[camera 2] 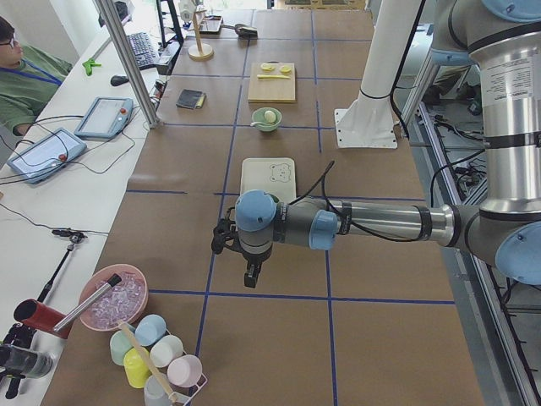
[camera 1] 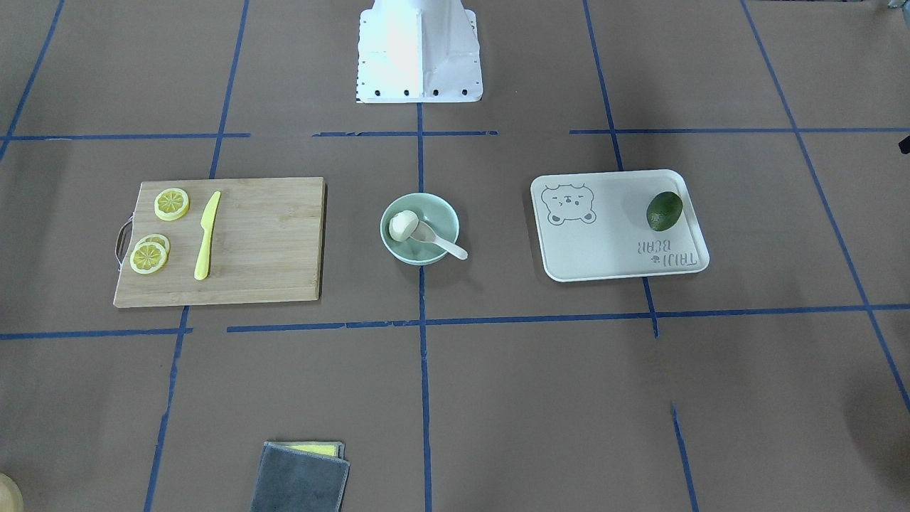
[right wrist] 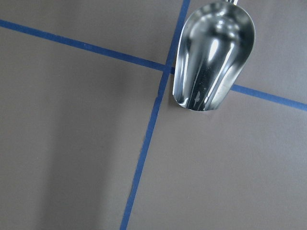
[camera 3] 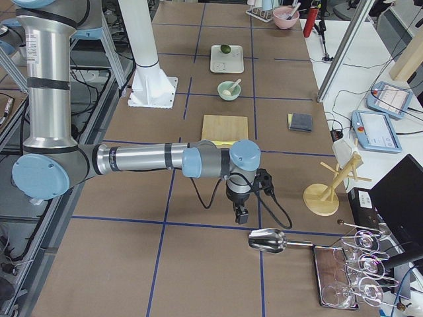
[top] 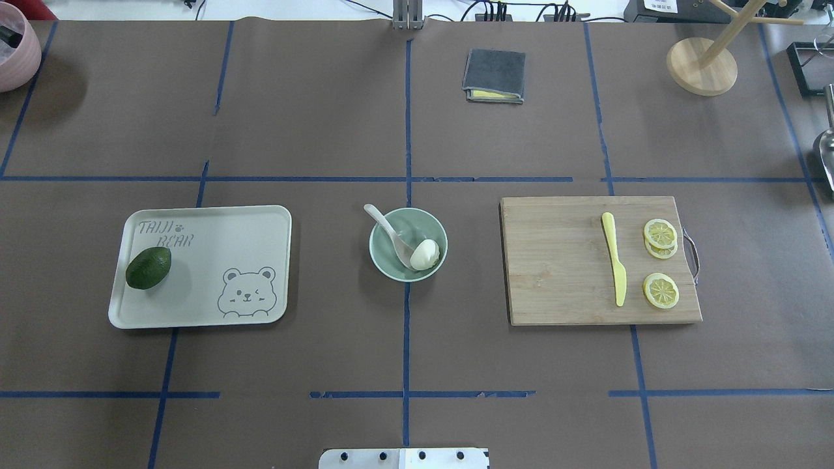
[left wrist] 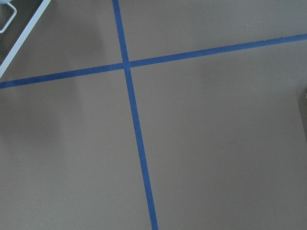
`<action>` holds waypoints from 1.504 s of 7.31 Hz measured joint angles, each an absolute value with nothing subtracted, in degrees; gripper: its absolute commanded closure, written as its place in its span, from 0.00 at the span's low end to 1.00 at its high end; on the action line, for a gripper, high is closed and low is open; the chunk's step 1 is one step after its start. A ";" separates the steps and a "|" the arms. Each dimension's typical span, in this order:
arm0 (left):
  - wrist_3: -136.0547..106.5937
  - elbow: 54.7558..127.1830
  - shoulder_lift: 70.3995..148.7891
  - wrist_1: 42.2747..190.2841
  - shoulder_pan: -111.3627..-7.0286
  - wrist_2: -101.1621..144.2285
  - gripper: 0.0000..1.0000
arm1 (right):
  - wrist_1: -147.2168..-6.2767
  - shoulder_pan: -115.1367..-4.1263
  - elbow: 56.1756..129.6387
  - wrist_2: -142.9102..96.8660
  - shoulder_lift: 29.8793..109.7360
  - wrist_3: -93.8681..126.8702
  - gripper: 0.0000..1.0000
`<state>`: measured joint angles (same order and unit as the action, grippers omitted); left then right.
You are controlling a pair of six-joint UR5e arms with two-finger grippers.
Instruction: Put spoon and bun in bowl
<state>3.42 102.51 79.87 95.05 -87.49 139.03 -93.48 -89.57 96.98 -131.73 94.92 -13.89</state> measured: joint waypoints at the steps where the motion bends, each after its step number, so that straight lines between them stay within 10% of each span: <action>1: 3.43 102.42 79.87 95.03 -87.46 138.98 0.00 | -93.40 -89.96 96.62 -132.42 95.57 -13.90 0.00; 11: 3.43 102.72 80.15 95.18 -87.36 138.70 0.00 | -92.27 -90.18 96.21 -132.98 96.22 -13.98 0.00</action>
<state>3.43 102.72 80.15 95.18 -87.36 138.70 -92.27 -90.18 96.21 -132.98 96.22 -13.98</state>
